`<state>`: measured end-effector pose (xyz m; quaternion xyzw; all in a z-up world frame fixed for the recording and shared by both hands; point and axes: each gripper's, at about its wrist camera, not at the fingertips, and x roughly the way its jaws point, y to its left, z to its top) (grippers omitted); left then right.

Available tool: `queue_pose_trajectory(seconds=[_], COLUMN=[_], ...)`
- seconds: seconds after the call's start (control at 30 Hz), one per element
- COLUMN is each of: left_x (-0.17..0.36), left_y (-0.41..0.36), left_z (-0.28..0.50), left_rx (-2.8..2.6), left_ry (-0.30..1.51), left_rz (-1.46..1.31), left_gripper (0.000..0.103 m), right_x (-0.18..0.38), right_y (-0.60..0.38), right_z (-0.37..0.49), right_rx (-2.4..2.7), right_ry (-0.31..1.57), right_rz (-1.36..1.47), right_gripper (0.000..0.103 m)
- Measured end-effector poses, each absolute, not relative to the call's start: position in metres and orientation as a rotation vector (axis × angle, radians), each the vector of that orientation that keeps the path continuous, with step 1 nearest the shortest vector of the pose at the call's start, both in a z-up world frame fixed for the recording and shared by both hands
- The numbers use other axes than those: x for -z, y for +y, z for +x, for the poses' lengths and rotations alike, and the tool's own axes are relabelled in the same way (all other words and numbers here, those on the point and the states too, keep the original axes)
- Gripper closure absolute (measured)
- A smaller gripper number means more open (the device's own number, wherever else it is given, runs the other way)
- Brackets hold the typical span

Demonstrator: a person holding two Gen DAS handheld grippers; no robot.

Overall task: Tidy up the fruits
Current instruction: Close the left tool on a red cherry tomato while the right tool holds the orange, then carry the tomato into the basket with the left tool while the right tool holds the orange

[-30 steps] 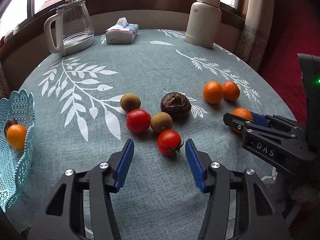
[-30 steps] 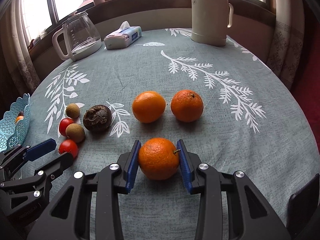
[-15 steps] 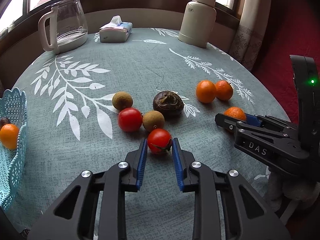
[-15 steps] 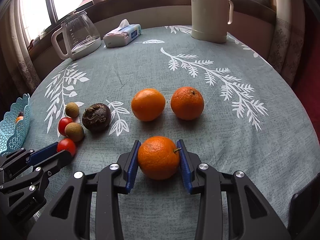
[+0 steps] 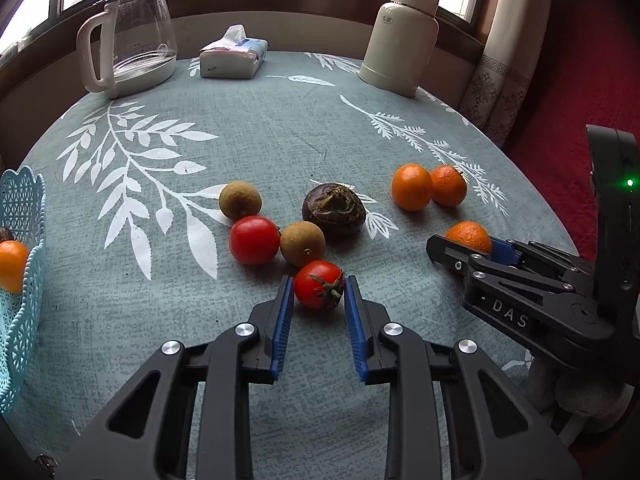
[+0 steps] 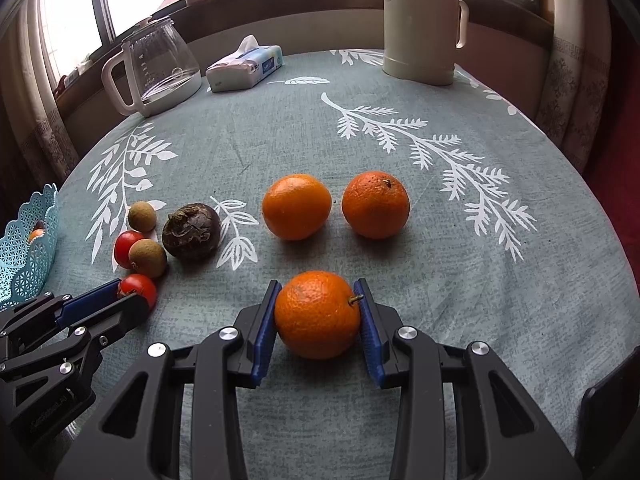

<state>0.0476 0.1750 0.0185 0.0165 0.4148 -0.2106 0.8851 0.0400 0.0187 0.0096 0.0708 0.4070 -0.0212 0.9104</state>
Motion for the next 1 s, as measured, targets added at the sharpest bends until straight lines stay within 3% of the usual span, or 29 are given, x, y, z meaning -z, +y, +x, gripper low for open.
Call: queue_pose_trajectory(seconds=[0.47,1.0], left_x=[-0.048,-0.111], left_y=[0.183,0.278], left_z=[0.033,0.042], left_rx=[0.450,0.186], left_ry=[0.780,0.600], left_rz=[0.039,-0.063], left_gripper=[0.076,0.076], right_x=[-0.012,-0.014], right_y=[0.017,0.017], right_z=[0.036,0.033], right_rx=[0.049,0.047], right_ry=[0.821,0.809], right_rz=[0.155,0.159], right_gripper=[0.066,0.066])
